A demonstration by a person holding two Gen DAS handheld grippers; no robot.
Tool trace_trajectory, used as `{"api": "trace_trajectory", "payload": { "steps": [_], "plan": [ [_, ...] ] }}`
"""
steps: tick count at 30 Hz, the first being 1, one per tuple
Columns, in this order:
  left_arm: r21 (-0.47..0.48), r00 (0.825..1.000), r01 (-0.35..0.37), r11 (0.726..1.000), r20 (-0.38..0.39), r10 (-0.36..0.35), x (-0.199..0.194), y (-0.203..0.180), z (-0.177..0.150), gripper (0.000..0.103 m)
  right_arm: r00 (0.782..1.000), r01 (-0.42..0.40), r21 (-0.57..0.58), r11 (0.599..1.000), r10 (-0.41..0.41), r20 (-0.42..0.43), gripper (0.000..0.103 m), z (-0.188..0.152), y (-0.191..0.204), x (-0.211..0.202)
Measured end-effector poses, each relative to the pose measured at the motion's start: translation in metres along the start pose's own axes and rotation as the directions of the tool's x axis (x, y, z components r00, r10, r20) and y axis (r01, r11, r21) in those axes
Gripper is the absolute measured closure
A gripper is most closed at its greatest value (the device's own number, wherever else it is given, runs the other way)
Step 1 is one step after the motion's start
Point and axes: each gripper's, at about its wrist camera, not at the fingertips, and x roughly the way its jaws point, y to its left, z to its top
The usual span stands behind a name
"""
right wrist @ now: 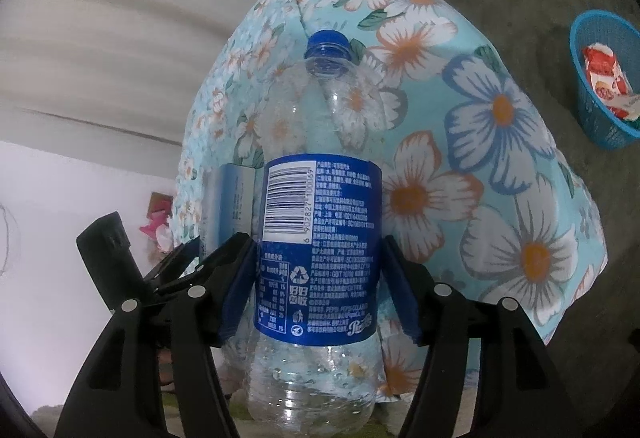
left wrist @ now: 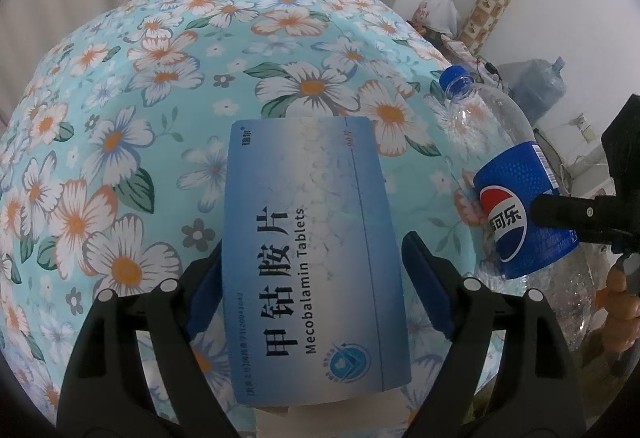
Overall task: Collect trash
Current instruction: 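Lift the tablet box and Pepsi bottle and hold them above the bed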
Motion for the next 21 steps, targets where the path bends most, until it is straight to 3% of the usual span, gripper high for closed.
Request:
{"api": "trace_trajectory", "payload": {
  "steps": [10,21],
  "plan": [
    [0.021,0.999,-0.036,0.999,0.01,0.036,0.007,-0.004,0.003,0.024,0.996,0.084,-0.046,0.995,-0.085,-0.001,0.034,0.007,0.011,0.012],
    [0.054,0.994,-0.106,0.993,0.023,0.105,0.01,-0.006,0.003,0.024,0.993,0.115,-0.065,0.991,-0.115,0.017,0.032,0.002,0.016,0.014]
  ]
}}
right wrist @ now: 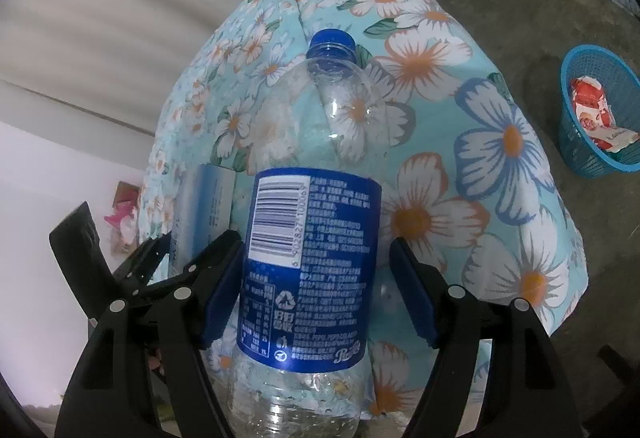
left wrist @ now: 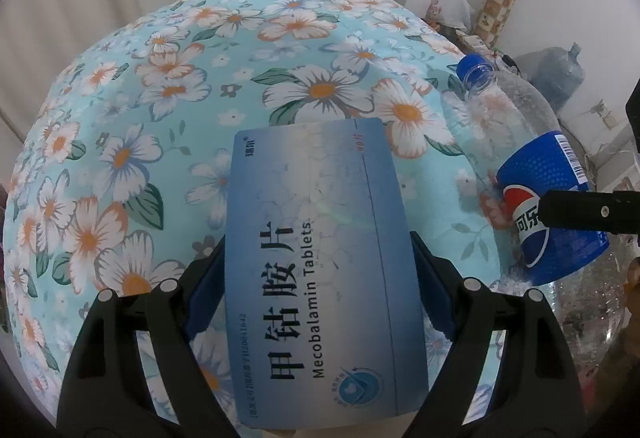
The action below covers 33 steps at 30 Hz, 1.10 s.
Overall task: Collect trash
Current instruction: 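Lift the tablet box and Pepsi bottle and hold them above the bed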
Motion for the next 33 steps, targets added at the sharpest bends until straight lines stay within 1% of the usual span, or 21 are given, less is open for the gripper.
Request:
{"api": "trace_trajectory", "payload": {
  "steps": [6,15,18,33],
  "plan": [
    [0.009,1.0,-0.019,1.0,0.008,0.019,-0.001,-0.003,-0.002,0.024,1.0,-0.003,-0.005,1.0,0.003,0.001,0.033,-0.002,-0.001,0.0],
    [0.032,0.999,-0.033,0.999,0.023,0.032,-0.002,-0.005,-0.003,0.032,1.0,-0.019,-0.009,1.0,0.019,-0.013,0.041,0.0,0.004,0.006],
    [0.032,0.999,-0.03,0.999,0.025,0.029,-0.002,-0.005,-0.003,0.033,1.0,-0.02,-0.009,1.0,0.02,-0.019,0.041,0.001,0.006,0.008],
    [0.04,0.999,-0.036,0.999,0.035,0.034,-0.005,-0.005,-0.003,0.034,0.999,-0.026,-0.004,1.0,0.025,-0.023,0.042,0.0,0.007,0.013]
  ]
}}
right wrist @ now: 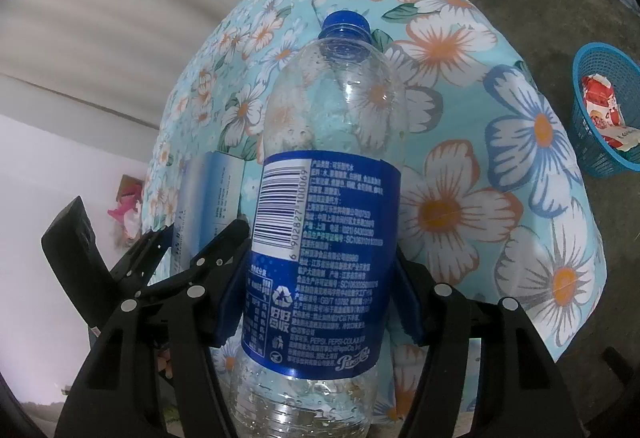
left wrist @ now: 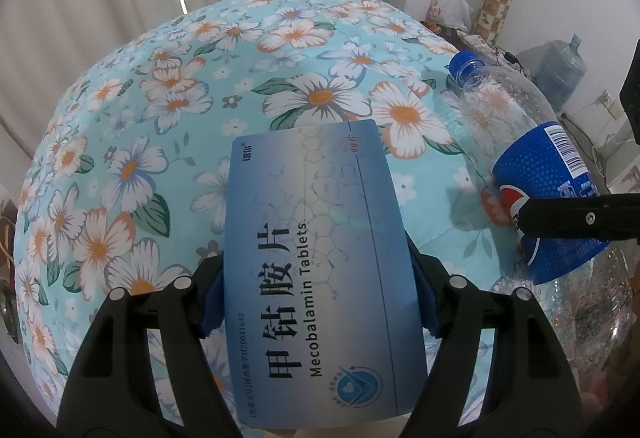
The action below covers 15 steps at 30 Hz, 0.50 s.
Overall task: Collect trash
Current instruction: 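Lift the tablet box and Pepsi bottle and hold them above the bed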
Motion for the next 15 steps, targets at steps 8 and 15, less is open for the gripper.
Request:
{"api": "trace_trajectory", "payload": {
  "steps": [8,15],
  "plan": [
    [0.003,1.0,-0.01,1.0,0.006,0.01,-0.0019,0.0016,-0.0002,0.034,1.0,-0.016,0.013,1.0,0.016,0.001,0.043,-0.0001,-0.0017,-0.0014],
    [0.0,1.0,-0.012,1.0,0.01,0.012,-0.0024,0.0022,-0.0001,0.034,1.0,-0.018,0.014,1.0,0.018,0.003,0.043,-0.0003,-0.0038,-0.0035]
  ]
}}
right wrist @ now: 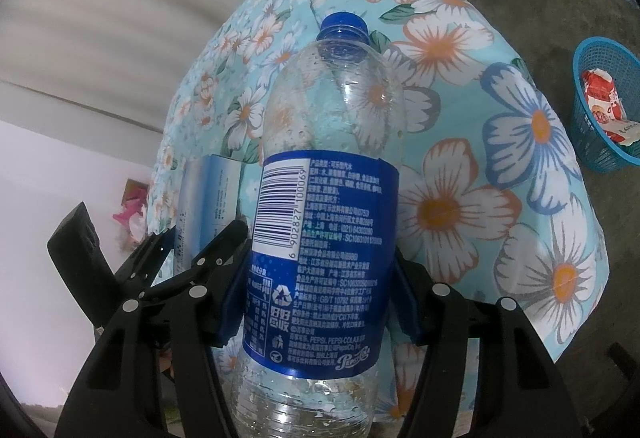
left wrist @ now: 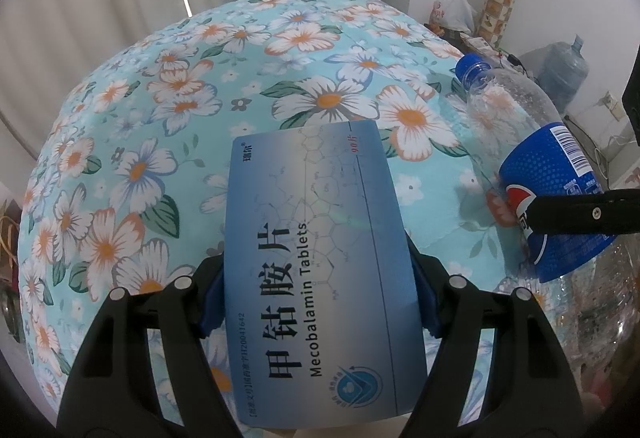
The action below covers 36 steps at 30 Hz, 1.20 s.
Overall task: Collect trash
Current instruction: 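Lift the tablet box and Pepsi bottle and hold them above the bed, then carry the tablet box and Pepsi bottle over the blue basket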
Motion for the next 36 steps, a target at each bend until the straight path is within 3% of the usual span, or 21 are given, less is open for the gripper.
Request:
{"api": "trace_trajectory", "payload": {
  "steps": [28,36],
  "plan": [
    [0.001,0.999,0.006,1.0,0.051,-0.006,-0.018,0.0,0.002,0.034,0.999,-0.028,-0.003,1.0,0.028,0.036,0.044,-0.002,0.002,-0.014],
    [0.006,0.995,0.041,0.999,0.089,-0.041,-0.031,-0.001,0.012,0.034,0.993,-0.081,0.026,0.996,0.078,0.09,0.044,-0.005,-0.003,-0.032]
  ]
}}
